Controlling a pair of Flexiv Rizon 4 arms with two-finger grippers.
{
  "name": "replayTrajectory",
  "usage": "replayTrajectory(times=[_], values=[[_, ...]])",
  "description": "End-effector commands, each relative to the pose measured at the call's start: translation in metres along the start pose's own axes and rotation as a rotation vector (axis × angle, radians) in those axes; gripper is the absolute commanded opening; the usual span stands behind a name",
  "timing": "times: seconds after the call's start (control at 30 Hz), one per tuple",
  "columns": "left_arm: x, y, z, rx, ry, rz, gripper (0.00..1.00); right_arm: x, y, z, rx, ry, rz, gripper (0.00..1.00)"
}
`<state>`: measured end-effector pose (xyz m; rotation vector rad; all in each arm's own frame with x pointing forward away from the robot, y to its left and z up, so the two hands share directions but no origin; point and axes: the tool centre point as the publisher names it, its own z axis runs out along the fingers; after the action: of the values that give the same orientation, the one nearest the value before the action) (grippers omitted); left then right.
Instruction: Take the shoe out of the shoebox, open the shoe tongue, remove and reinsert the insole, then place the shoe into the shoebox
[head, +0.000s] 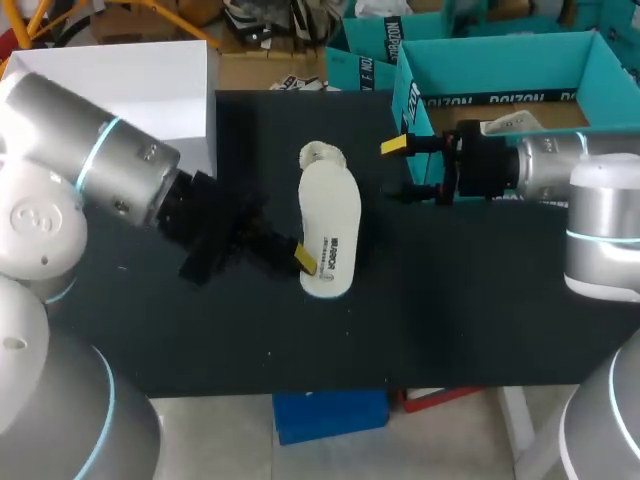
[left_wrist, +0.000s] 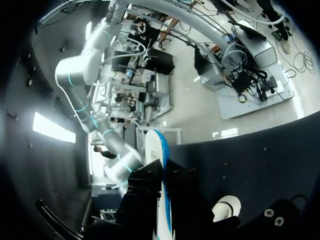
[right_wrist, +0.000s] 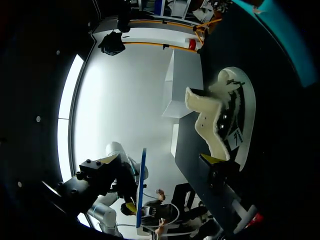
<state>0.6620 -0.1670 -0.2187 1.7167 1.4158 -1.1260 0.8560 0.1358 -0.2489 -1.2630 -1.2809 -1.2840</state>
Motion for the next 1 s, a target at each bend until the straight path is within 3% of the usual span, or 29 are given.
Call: replayTrajectory(times=[0.03, 0.33, 0.7, 1.0], values=[[0.040, -0.016, 0.005, -0.140, -0.154, 0.052, 0.00, -0.001, 0.000, 0.001, -0.002, -0.001, 0.000, 1.00], [0.074, 0.015, 0.019, -0.172, -0.173, 0.091, 0.00, -0.001, 0.000, 0.001, -0.002, -0.001, 0.000, 1.00], [0.077, 0.076, 0.020, -0.179, -0.148, 0.148, 0.00, -0.001, 0.000, 0.001, -0.002, -0.001, 0.000, 1.00], [0.073, 0.102, 0.007, -0.209, -0.117, 0.167, 0.00, -0.001, 0.000, 0.001, -0.002, -0.001, 0.000, 1.00]])
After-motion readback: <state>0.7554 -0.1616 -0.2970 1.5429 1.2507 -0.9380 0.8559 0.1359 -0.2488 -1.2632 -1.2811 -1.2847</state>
